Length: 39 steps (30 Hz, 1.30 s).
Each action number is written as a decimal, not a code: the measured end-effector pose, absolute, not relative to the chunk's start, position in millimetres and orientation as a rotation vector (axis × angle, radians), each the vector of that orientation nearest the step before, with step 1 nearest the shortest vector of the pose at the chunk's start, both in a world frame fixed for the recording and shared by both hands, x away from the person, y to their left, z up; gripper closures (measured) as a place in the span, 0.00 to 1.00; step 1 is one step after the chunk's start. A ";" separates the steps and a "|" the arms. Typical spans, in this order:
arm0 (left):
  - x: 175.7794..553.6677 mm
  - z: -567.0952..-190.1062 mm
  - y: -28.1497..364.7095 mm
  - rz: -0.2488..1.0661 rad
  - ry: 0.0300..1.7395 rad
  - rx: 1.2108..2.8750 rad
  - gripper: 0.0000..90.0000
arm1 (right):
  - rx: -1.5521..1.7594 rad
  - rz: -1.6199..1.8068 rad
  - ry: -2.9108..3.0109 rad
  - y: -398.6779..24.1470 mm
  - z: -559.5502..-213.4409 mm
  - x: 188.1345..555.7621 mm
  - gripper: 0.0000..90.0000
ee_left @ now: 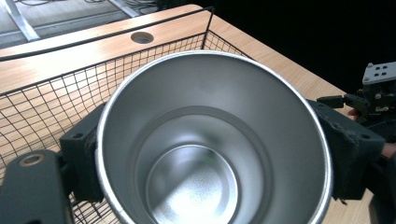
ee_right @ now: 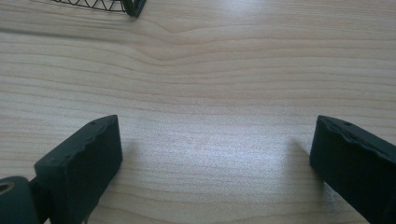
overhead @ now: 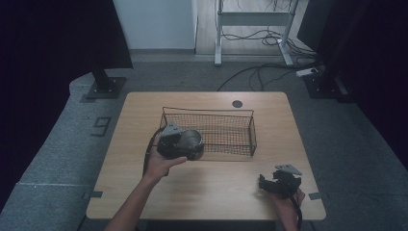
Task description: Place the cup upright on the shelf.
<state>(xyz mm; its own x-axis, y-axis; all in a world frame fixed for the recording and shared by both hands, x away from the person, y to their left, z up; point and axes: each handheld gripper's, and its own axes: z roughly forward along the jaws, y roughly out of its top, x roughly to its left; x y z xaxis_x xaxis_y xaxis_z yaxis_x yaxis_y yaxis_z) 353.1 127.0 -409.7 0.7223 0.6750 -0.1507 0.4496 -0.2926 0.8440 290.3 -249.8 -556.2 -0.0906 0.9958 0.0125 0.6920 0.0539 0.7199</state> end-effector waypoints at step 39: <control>371.2 -393.8 120.7 0.312 0.864 1.942 0.16 | 1.686 0.792 1.838 -249.9 -556.2 290.3 0.03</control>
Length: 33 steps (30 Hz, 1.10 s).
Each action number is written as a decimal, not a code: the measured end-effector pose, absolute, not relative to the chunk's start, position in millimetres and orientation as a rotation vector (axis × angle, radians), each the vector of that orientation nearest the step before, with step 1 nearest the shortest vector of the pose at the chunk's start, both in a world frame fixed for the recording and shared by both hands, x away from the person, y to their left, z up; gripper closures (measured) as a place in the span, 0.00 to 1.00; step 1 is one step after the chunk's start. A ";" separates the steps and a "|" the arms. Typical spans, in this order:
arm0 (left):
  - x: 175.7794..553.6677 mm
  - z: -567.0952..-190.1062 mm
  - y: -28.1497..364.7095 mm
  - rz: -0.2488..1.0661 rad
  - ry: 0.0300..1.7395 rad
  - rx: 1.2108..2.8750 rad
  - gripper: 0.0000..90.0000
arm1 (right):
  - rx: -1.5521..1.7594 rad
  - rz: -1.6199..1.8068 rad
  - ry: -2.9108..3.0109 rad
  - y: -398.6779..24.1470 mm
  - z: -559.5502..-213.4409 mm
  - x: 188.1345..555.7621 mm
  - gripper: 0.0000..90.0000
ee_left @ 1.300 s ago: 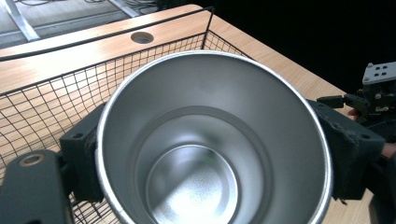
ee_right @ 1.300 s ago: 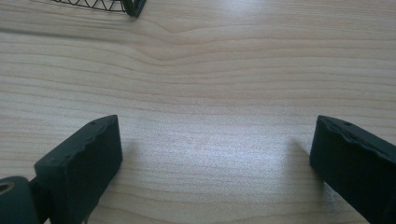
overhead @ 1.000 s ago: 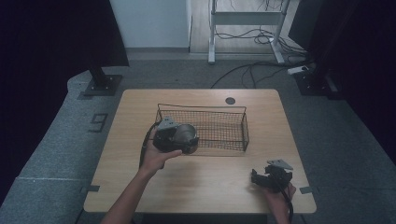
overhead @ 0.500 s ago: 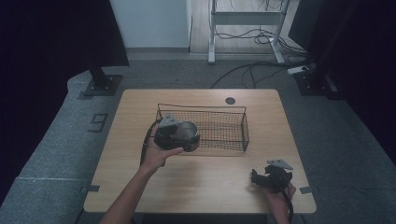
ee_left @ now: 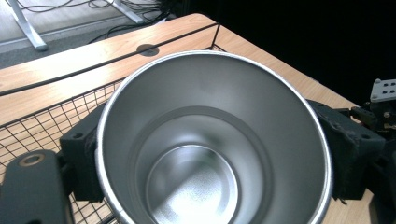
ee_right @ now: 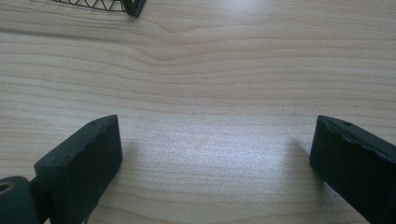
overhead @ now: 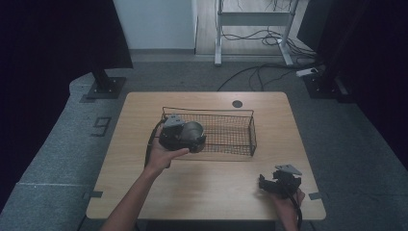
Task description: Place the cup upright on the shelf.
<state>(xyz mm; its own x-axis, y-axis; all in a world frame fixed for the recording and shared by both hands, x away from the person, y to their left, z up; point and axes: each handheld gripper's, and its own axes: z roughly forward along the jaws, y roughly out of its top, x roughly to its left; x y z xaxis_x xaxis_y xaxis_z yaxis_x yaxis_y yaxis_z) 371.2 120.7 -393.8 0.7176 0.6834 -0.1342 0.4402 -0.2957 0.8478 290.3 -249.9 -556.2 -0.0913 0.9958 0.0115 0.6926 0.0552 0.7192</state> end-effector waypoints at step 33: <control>399.9 -400.5 120.6 0.327 0.904 1.953 0.16 | 1.684 0.793 1.837 -250.2 -556.4 290.6 0.03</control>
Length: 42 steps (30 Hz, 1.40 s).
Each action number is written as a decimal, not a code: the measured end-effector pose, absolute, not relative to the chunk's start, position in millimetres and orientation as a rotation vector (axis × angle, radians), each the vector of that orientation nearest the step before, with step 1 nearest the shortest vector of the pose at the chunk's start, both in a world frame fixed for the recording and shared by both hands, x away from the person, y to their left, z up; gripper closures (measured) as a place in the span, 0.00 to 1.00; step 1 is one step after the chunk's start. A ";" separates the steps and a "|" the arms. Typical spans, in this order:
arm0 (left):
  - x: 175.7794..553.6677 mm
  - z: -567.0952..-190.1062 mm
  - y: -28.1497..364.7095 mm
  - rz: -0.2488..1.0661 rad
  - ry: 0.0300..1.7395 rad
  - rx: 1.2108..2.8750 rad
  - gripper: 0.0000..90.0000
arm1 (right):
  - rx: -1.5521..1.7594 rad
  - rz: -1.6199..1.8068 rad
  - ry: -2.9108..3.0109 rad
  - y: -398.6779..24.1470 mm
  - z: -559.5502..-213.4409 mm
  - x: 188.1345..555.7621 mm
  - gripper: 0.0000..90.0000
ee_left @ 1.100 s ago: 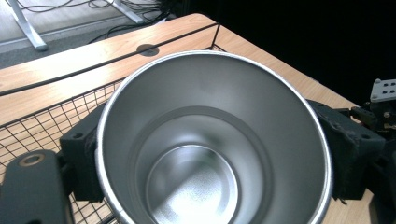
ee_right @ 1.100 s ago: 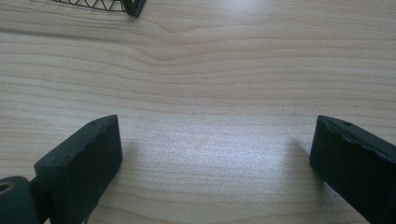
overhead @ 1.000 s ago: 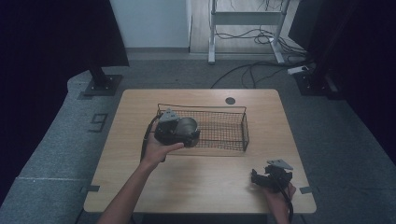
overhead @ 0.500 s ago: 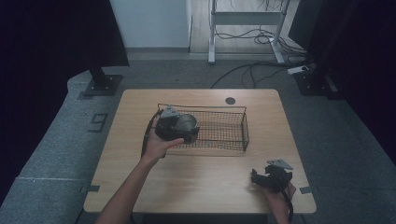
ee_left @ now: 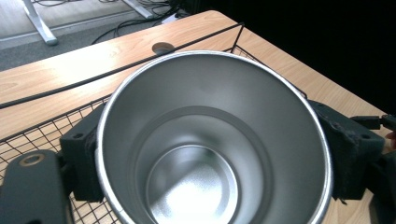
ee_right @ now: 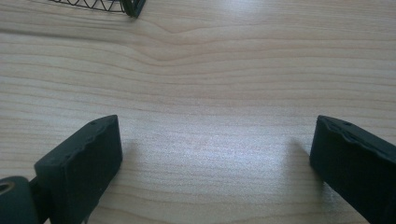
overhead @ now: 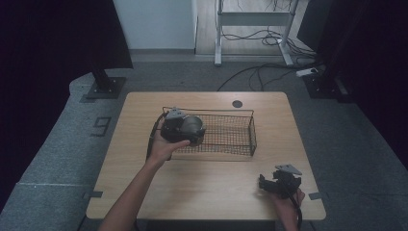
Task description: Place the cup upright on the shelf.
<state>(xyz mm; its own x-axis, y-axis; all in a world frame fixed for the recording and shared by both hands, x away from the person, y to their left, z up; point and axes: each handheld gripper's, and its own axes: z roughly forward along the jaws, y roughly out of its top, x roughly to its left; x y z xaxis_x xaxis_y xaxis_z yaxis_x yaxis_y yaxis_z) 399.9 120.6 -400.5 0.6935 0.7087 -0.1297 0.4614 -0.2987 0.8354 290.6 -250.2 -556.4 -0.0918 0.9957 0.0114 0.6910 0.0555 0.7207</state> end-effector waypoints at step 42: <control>435.7 -400.1 122.1 0.339 0.971 1.962 0.16 | 1.686 0.791 1.834 -250.2 -556.4 291.5 0.03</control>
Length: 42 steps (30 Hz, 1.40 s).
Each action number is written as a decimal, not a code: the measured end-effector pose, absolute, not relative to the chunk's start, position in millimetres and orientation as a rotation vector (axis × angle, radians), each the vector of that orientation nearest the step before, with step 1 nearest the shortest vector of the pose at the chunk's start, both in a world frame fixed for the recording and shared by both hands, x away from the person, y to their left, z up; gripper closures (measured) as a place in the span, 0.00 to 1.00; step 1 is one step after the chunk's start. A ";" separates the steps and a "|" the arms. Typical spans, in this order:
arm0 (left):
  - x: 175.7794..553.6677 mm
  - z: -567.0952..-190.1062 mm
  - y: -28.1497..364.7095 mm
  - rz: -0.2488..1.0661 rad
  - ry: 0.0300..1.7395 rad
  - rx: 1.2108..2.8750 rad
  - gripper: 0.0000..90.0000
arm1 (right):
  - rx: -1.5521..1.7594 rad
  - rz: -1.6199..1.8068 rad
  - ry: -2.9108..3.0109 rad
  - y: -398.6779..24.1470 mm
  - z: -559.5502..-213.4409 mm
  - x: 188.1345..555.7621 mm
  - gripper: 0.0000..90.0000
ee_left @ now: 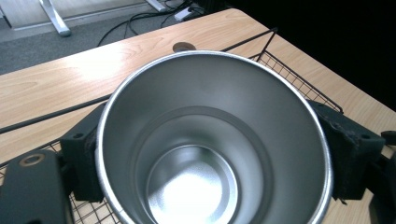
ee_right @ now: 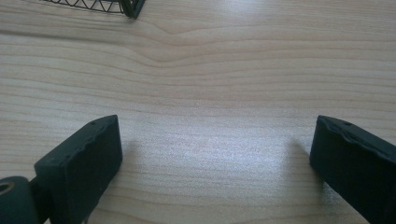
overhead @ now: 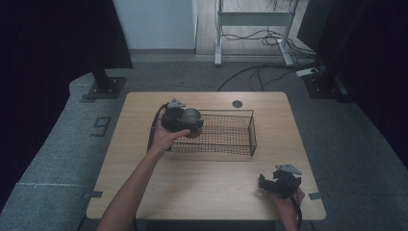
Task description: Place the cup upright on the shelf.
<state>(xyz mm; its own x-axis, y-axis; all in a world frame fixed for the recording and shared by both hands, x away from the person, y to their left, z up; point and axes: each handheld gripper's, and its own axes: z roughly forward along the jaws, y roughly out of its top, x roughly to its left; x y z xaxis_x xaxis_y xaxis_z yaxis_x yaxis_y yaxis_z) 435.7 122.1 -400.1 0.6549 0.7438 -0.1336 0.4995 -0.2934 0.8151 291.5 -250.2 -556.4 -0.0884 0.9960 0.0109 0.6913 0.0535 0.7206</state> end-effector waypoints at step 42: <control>472.0 -447.9 102.2 0.284 1.057 2.034 0.16 | 1.687 0.792 1.835 -251.1 -556.3 291.9 0.03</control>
<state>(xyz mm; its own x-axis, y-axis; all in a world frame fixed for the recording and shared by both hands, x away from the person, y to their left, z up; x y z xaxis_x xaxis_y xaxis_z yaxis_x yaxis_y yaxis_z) 472.0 102.2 -447.9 0.6242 0.7653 -0.1573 0.5838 -0.3231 0.7448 291.9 -251.1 -556.3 -0.0886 0.9960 0.0117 0.6917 0.0531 0.7202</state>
